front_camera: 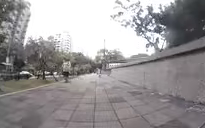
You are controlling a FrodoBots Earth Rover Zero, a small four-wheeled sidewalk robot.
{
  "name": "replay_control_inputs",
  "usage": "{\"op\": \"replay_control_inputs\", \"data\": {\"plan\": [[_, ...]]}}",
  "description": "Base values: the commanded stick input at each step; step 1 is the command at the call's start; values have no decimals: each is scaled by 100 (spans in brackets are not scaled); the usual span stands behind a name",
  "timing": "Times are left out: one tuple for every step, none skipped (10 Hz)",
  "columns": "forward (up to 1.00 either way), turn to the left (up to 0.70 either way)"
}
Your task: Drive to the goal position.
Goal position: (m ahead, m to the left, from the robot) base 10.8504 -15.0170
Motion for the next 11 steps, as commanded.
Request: {"op": "replay_control_inputs", "data": {"plan": [[70,0],[70,0],[70,0],[70,0],[70,0],[70,0],[70,0],[70,0],[70,0],[70,0],[70,0]]}}
